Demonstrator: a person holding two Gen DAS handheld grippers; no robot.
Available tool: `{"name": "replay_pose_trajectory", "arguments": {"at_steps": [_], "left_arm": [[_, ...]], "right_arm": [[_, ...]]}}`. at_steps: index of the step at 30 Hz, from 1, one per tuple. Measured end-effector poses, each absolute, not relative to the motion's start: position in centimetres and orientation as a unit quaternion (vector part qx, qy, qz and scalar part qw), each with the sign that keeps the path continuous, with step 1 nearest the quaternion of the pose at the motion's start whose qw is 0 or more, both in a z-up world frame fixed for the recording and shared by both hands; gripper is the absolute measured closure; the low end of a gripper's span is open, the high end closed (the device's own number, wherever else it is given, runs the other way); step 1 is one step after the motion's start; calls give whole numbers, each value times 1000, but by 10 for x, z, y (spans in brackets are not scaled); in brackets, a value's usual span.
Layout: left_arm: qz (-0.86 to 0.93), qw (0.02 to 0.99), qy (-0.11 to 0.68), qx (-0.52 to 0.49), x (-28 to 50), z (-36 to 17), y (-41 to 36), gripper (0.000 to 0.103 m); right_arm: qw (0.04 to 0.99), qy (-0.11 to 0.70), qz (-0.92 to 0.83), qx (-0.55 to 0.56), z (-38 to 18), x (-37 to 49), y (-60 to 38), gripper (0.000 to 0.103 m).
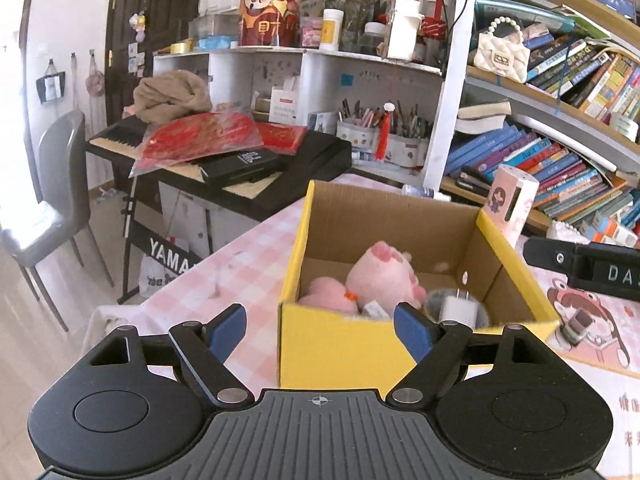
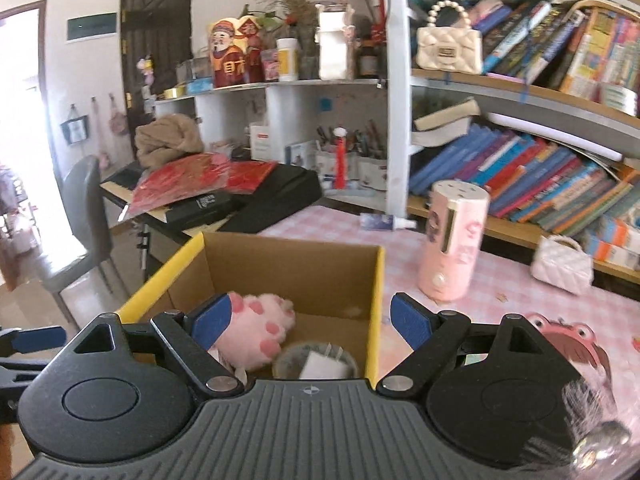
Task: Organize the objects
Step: 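Open both tools to release the card box and pig, then withdraw, then move both tools toward the green toy piece and lavender toy truck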
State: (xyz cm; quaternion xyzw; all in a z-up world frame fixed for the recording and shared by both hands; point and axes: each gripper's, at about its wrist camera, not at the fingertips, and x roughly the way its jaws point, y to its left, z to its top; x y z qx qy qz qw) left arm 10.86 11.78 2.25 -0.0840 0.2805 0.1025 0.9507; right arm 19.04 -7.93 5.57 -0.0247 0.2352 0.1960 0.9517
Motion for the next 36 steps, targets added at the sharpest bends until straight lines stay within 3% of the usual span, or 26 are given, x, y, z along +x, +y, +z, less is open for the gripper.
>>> {"name": "replay_pose_trajectory", "arguments": {"at_steps": [16, 36], "left_arm": [[84, 948, 301, -54, 41, 11, 109, 14], [16, 940, 339, -26, 6, -7, 80, 9]], "right_arm": [[952, 270, 134, -55, 13, 80, -83, 18], [943, 321, 75, -53, -13, 20, -103, 16]]}}
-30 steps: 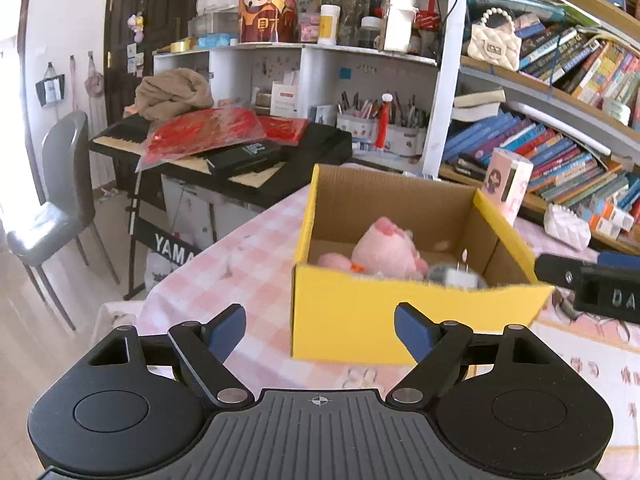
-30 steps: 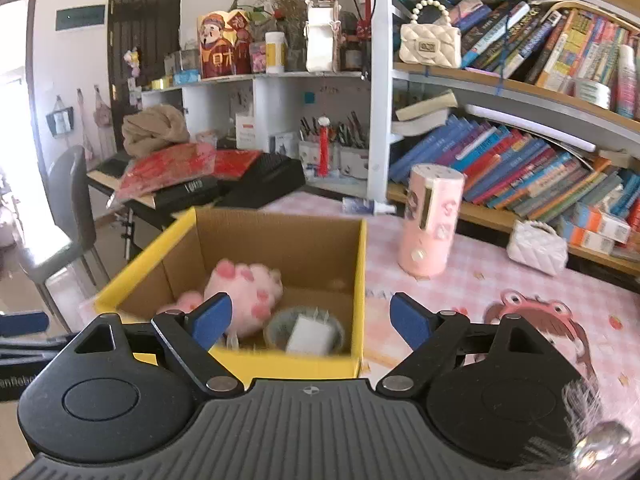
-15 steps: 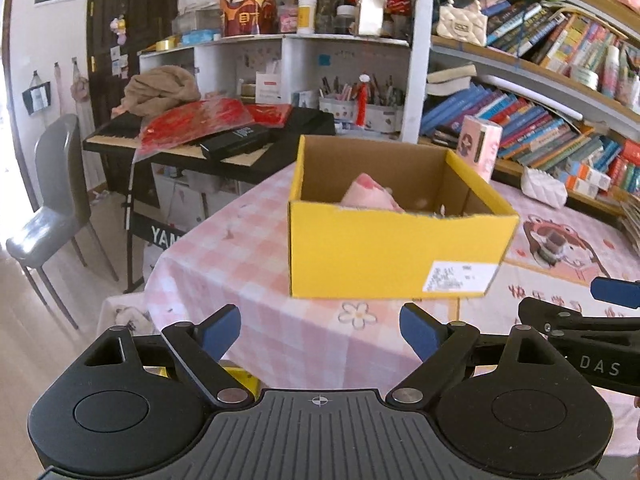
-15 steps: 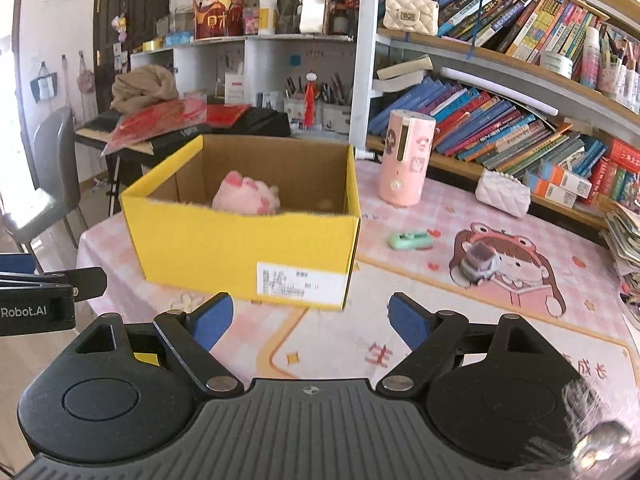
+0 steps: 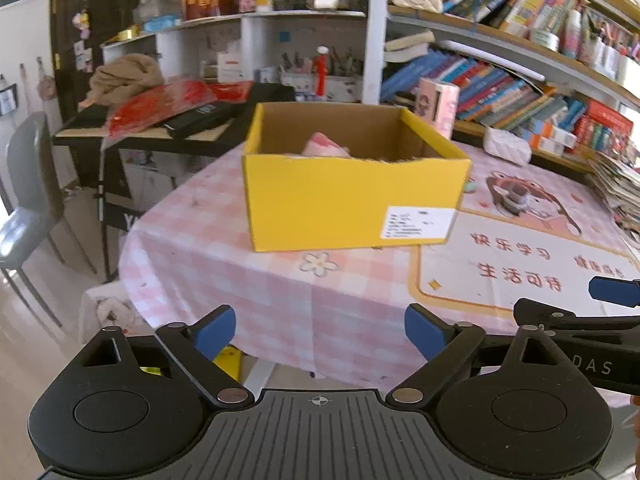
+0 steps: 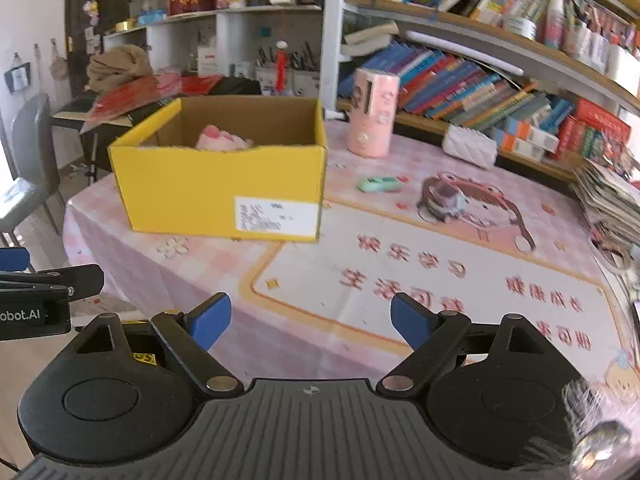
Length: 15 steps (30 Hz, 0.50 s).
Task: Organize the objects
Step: 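Move both tools toward the green toy piece and lavender toy truck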
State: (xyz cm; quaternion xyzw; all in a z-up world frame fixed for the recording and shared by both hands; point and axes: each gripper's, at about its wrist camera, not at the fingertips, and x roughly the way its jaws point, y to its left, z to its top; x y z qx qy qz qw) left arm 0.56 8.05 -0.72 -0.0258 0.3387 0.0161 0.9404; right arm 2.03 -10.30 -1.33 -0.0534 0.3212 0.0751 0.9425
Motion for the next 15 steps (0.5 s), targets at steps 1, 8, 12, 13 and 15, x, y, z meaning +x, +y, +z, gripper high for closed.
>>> {"name": "replay_pose_trajectory", "arguments": {"at_steps": [1, 8, 12, 13, 15], "left_arm": [[11, 940, 340, -25, 6, -8, 78, 9], [-24, 939, 343, -15, 14, -9, 58, 8], [-46, 938, 343, -7, 22, -9, 44, 8], [-53, 938, 343, -5, 24, -9, 40, 8], [-63, 937, 344, 0, 28, -10, 32, 8]], "right_arm": [[942, 323, 70, -53, -14, 19, -105, 16], [943, 330, 28, -39, -15, 12, -130, 16], [943, 332, 3, -30, -16, 11, -145, 16], [943, 333, -2, -29, -16, 11, -148, 16], [943, 332, -13, -25, -16, 11, -156, 16]]}}
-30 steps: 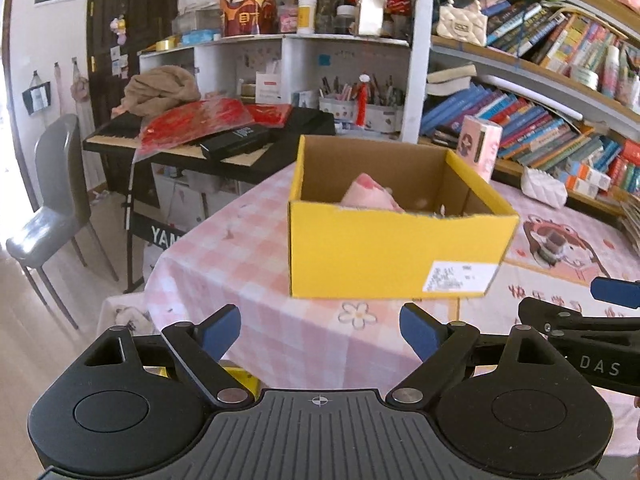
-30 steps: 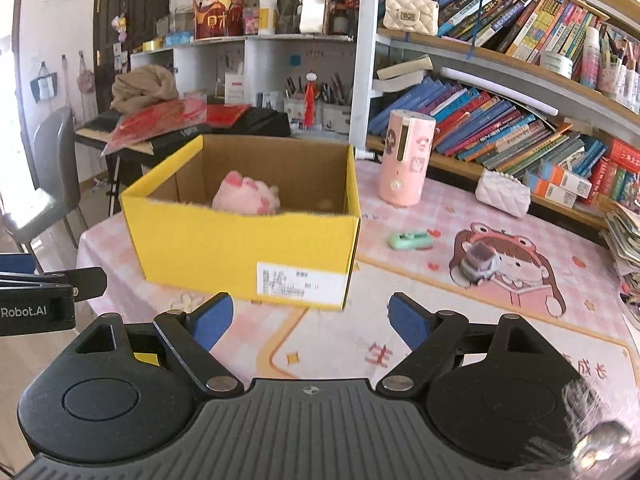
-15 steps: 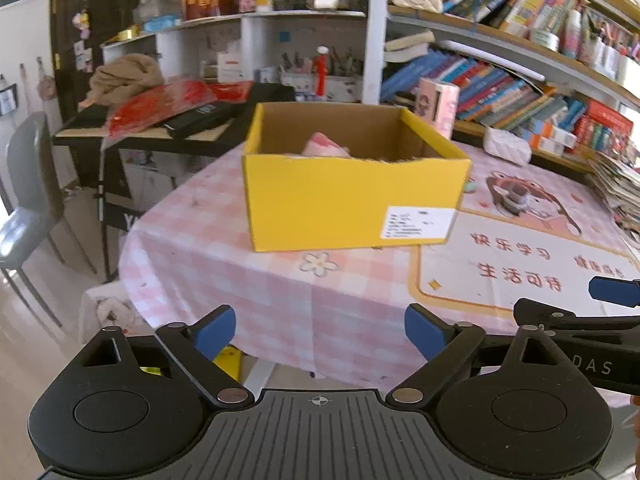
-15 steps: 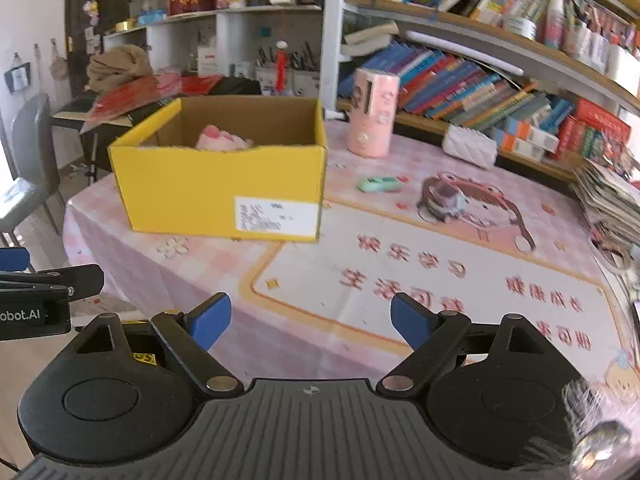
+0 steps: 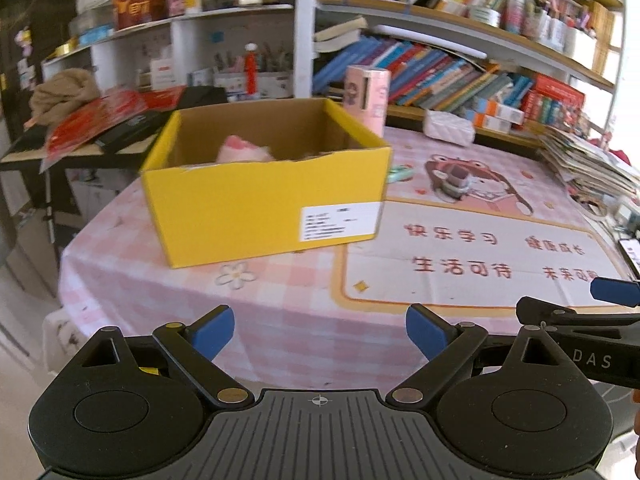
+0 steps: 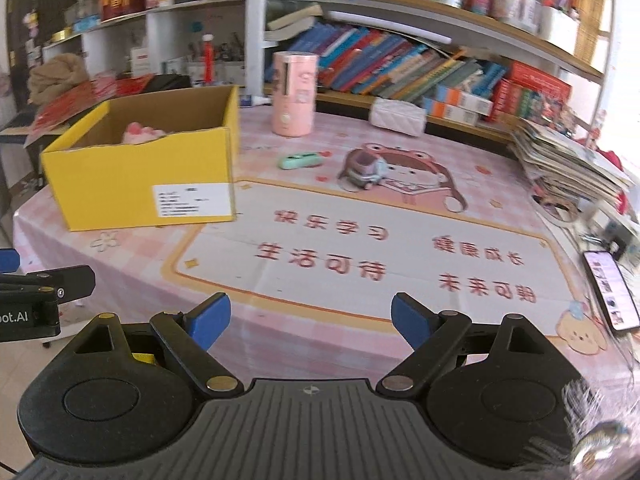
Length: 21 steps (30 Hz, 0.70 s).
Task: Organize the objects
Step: 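Move both tools toward the green toy piece and lavender toy truck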
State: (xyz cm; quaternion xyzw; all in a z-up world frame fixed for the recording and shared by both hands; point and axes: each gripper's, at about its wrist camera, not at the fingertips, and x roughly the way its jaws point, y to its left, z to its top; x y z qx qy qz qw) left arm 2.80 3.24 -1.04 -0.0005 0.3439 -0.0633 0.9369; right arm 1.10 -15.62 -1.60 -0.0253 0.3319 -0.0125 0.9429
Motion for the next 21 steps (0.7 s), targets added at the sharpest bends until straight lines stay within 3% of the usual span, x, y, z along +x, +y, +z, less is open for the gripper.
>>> {"name": "replay_pose_trajectory", "arguments": {"at_steps": [21], "left_arm": [[-80, 935, 344, 4, 103, -10, -38, 8]], "right_arm": [[937, 347, -22, -18, -14, 87, -227, 15]]}}
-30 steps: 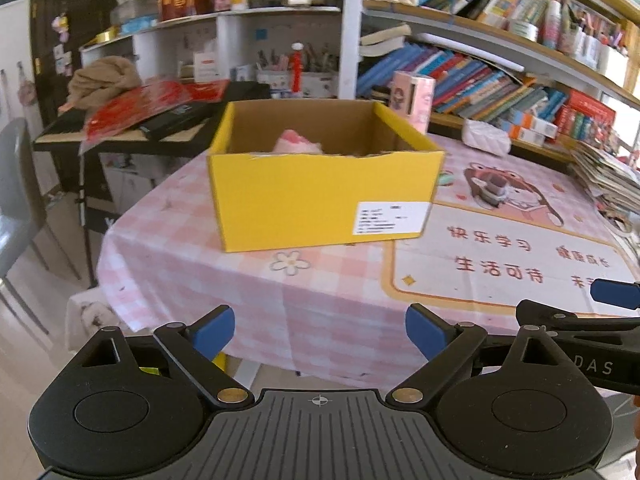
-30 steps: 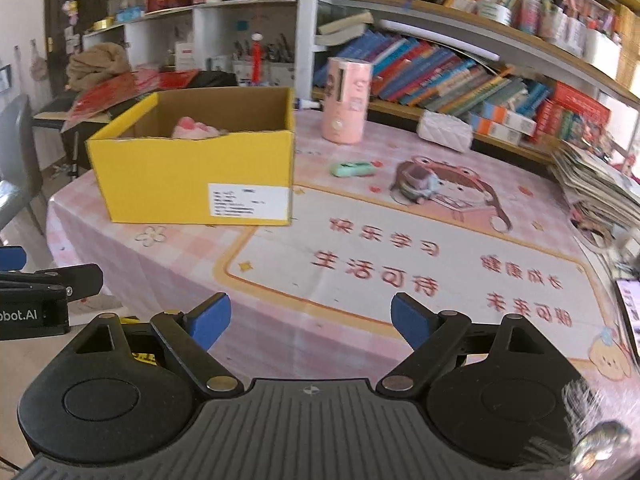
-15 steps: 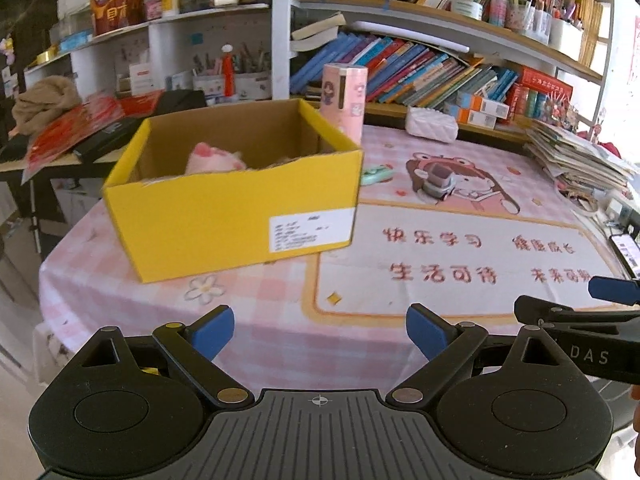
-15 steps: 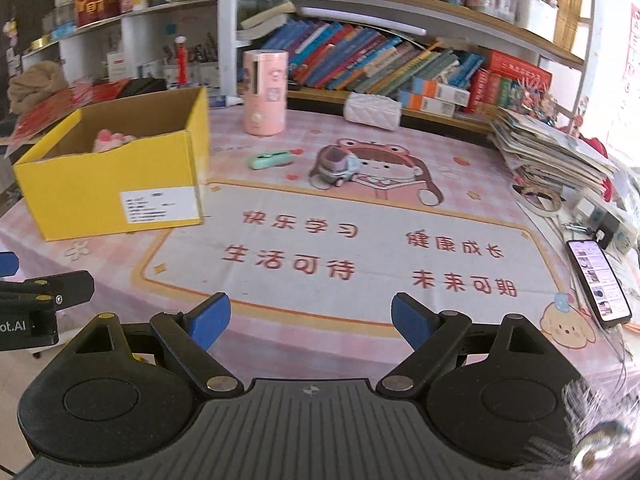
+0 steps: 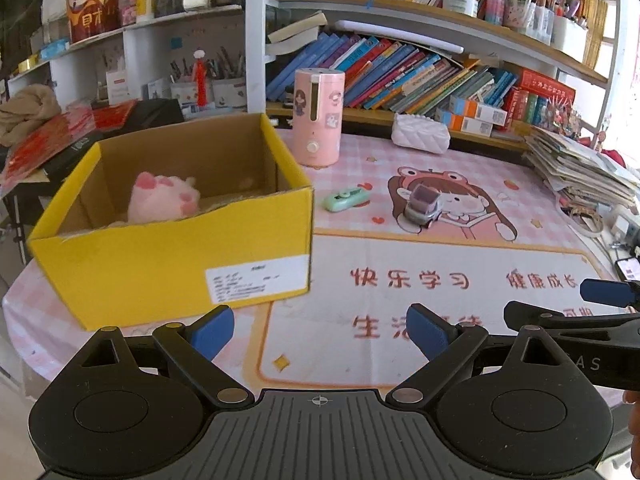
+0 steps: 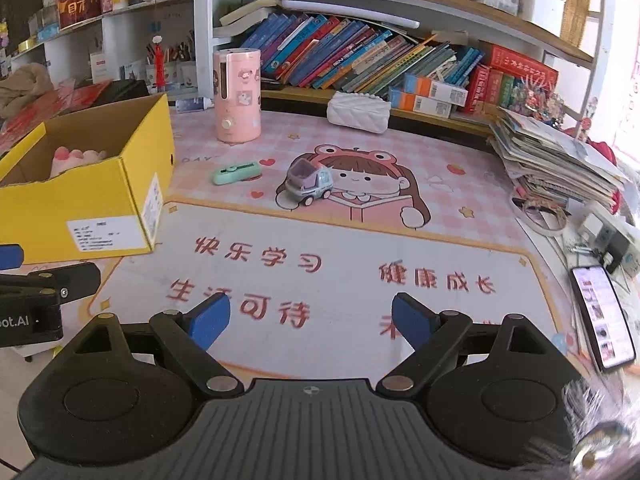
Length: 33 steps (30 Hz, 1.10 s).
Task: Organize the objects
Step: 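Move both tools toward the green toy piece and lavender toy truck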
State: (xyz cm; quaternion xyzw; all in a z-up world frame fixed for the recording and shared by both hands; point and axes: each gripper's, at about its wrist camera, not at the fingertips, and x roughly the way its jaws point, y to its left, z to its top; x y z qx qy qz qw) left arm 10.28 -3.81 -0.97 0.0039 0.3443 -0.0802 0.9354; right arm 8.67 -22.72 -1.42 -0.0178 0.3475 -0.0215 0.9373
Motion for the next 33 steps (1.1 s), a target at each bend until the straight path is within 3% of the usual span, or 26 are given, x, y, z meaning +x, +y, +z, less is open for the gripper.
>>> {"name": "replay_pose_trajectory", "arguments": {"at_steps": [28, 33], "left_arm": [[-42, 936, 350, -3, 181, -14, -120, 10], [-37, 935, 354, 11, 196, -18, -134, 29]], "right_arm": [[930, 365, 37, 0, -24, 187, -312, 18], [929, 366, 48, 15, -27, 205, -325, 27]]}}
